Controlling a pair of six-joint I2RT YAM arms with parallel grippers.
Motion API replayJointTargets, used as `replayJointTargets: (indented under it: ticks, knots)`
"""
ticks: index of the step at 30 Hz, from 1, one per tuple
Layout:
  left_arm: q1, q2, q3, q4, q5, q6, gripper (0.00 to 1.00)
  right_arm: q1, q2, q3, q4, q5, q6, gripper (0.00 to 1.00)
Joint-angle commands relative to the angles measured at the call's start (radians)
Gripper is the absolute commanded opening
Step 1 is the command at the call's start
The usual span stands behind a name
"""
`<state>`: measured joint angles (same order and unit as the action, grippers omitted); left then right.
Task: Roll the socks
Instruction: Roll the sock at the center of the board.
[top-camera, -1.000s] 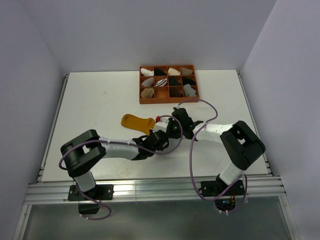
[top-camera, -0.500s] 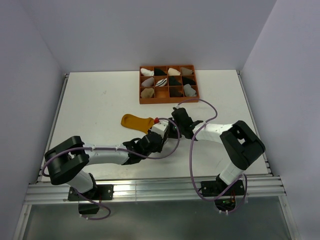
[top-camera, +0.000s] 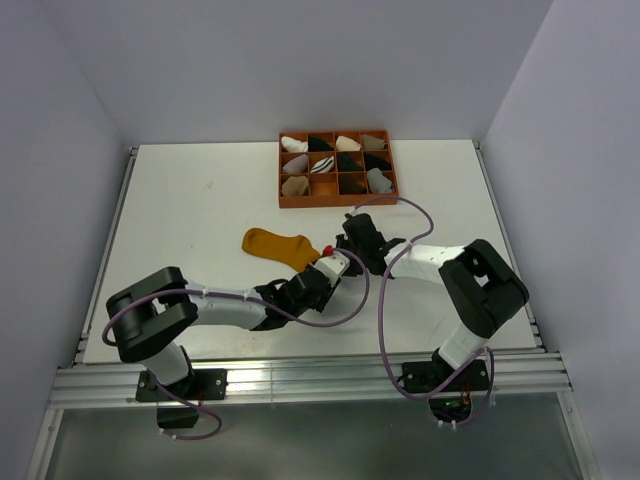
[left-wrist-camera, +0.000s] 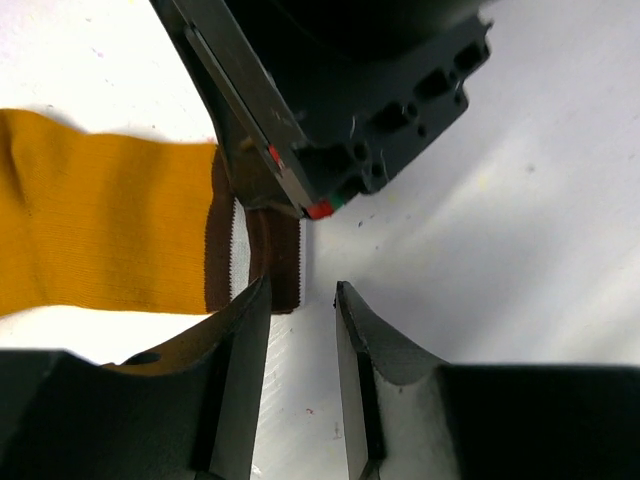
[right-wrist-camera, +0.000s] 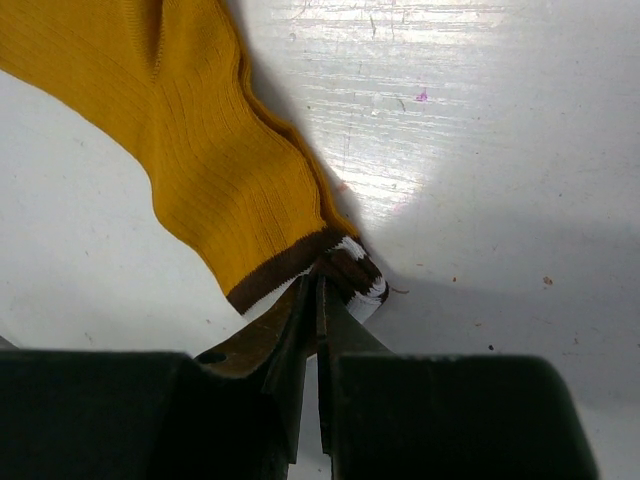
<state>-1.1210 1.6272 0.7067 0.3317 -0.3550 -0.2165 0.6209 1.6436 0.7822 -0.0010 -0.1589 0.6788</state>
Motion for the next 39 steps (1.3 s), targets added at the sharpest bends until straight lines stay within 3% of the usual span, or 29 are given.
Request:
replayJointTargets:
  ticks: [1, 10, 24, 30, 34, 36, 39]
  knots:
    - [-0.007, 0.017, 0.03, 0.036, -0.004, 0.04, 0.37, -0.009, 0.056, -0.003, -0.111, -0.002, -0.03, 0.13]
    - [-0.007, 0.091, 0.056, 0.026, -0.032, 0.058, 0.39, -0.024, 0.062, 0.014, -0.114, -0.01, -0.041, 0.13]
    - [-0.007, 0.184, 0.149, -0.22, -0.15, -0.044, 0.4, -0.038, 0.036, -0.001, -0.099, -0.034, -0.045, 0.13]
    - [-0.007, 0.218, 0.163, -0.292, -0.133, -0.075, 0.24, -0.056, 0.013, -0.008, -0.094, -0.045, -0.05, 0.13]
    - [-0.003, 0.211, 0.172, -0.295, -0.087, -0.083, 0.01, -0.066, -0.05, -0.018, -0.079, -0.056, -0.053, 0.13]
    - [0.01, 0.192, 0.177, -0.293, -0.047, -0.092, 0.01, -0.07, -0.112, -0.023, -0.071, -0.048, -0.051, 0.16]
    - [0.062, 0.151, 0.183, -0.292, 0.106, -0.132, 0.01, -0.076, -0.215, -0.024, -0.073, -0.015, -0.05, 0.28]
